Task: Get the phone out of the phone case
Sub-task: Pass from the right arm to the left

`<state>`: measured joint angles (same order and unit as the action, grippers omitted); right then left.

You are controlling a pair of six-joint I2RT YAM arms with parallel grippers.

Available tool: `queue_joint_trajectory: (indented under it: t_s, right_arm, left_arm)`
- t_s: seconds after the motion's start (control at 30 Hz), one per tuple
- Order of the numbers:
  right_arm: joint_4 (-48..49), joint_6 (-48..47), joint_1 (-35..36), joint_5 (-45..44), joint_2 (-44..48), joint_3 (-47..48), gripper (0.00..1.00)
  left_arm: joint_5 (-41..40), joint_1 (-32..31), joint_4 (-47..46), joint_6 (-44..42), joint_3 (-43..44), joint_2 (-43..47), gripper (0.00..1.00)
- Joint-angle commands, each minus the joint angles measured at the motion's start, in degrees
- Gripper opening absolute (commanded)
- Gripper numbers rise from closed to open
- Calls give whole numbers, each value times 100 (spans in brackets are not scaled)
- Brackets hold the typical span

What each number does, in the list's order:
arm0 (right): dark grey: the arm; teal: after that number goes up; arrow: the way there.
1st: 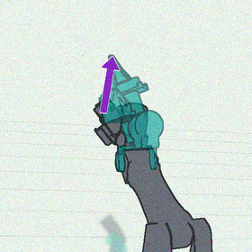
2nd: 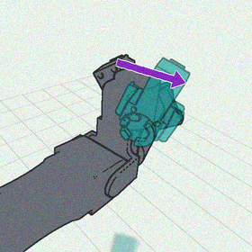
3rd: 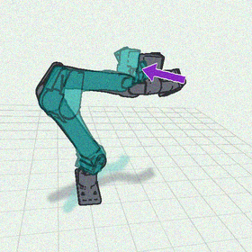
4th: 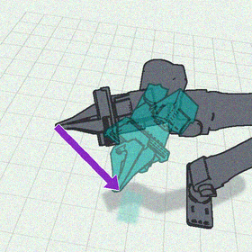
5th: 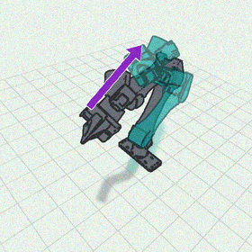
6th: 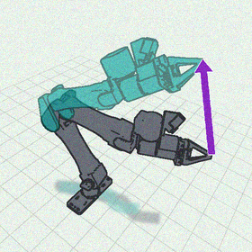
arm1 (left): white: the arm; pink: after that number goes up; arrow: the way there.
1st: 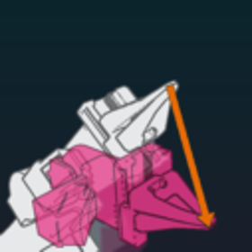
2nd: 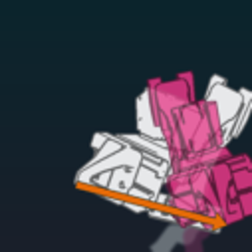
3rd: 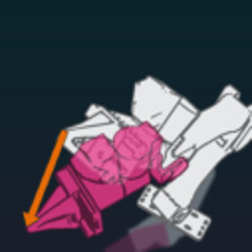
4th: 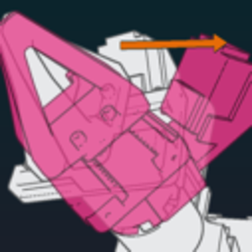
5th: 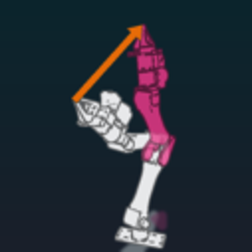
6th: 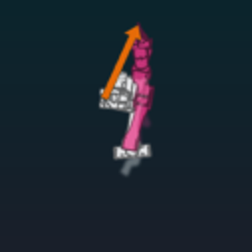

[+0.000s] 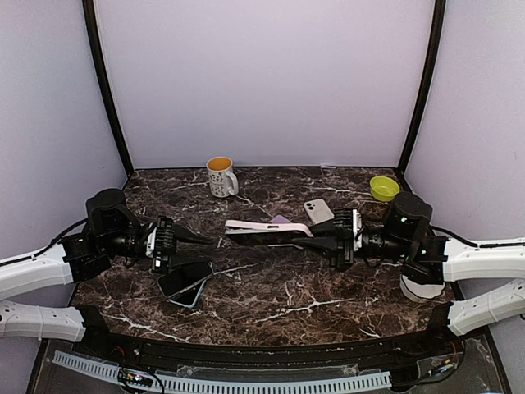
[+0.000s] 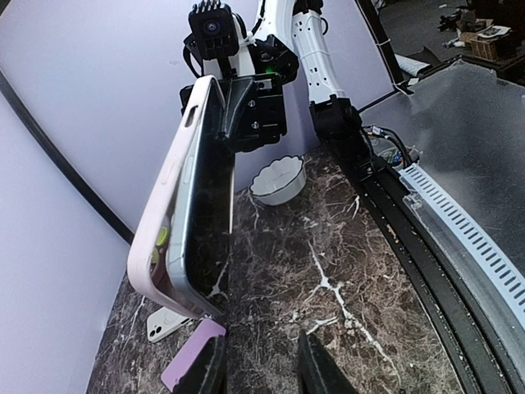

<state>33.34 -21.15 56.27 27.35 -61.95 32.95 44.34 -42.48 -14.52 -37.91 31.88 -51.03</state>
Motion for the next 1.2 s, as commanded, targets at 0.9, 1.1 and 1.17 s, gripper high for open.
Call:
queue_joint_trajectory:
  t_s: [0.9,1.1,1.17]
  right_arm:
    - [836,-123,193,635,-443,473,0]
    - [814,-96,216,794,-508,526,0]
    - [812,-84,212,860,-519,535,0]
  left_arm:
    - [948,14,-450,539,122,-231,37]
    - [875,16,-461,509,109,-224,37]
    - [818,18,-463,487,108,-221,38]
